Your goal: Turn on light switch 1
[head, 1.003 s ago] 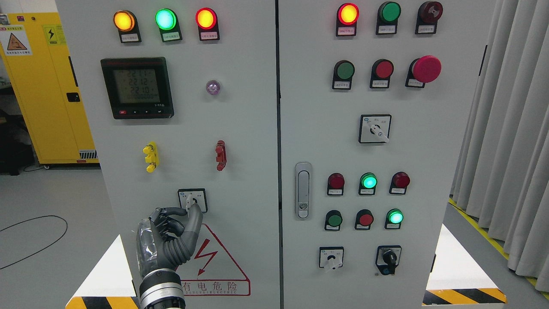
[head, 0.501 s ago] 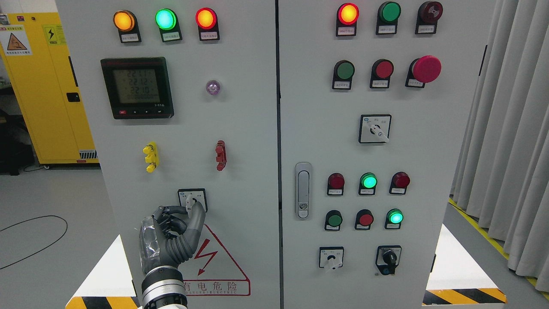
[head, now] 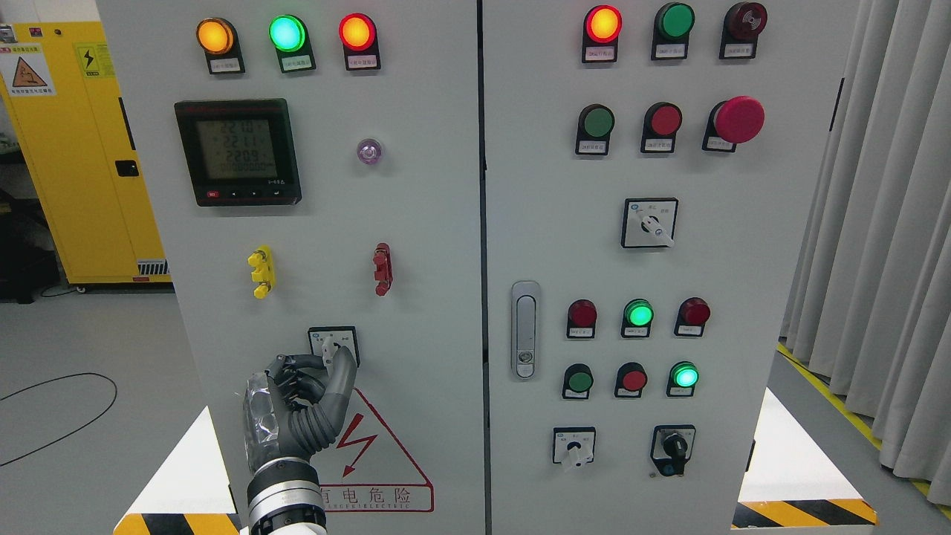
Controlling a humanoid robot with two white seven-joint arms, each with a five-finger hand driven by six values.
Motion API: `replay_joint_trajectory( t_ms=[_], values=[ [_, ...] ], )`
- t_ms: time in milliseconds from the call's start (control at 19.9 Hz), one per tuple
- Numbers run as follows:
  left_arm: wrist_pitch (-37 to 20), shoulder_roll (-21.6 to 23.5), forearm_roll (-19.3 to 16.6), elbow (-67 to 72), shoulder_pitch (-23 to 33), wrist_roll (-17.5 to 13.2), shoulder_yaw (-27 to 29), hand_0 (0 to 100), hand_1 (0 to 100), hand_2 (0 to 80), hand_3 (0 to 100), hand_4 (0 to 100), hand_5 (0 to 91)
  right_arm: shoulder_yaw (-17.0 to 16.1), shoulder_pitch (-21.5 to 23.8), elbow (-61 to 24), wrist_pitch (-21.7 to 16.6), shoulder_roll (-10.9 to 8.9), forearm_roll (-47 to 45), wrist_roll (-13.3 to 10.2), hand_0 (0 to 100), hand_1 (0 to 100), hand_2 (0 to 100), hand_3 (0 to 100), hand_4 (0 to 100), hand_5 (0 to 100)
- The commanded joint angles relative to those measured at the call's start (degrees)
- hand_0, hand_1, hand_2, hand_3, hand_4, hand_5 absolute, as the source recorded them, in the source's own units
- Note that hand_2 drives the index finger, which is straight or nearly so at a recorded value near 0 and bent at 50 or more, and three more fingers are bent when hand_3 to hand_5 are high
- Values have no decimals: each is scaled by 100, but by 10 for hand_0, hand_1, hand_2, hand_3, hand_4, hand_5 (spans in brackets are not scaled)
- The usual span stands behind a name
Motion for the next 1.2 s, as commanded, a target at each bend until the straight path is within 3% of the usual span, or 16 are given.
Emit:
replay_joint_trajectory(
  t_ms=[0, 401, 1153],
  values=[
    [10, -7, 4, 10, -2, 67, -2, 305, 647, 579, 924, 867, 803, 0, 0, 0, 2, 0, -7, 1, 0, 500, 40, 0, 0, 0],
    [28, -7, 22, 28, -2, 67, -2, 381, 649, 585, 925, 871, 804, 0, 0, 0, 2, 0, -7, 1, 0, 500, 40, 0, 0, 0],
    [19, -7, 30, 98, -19, 58, -11, 417, 628, 593, 935, 874, 804, 0, 0, 0, 2, 0, 2, 1, 0, 500, 40, 0, 0, 0]
  ],
)
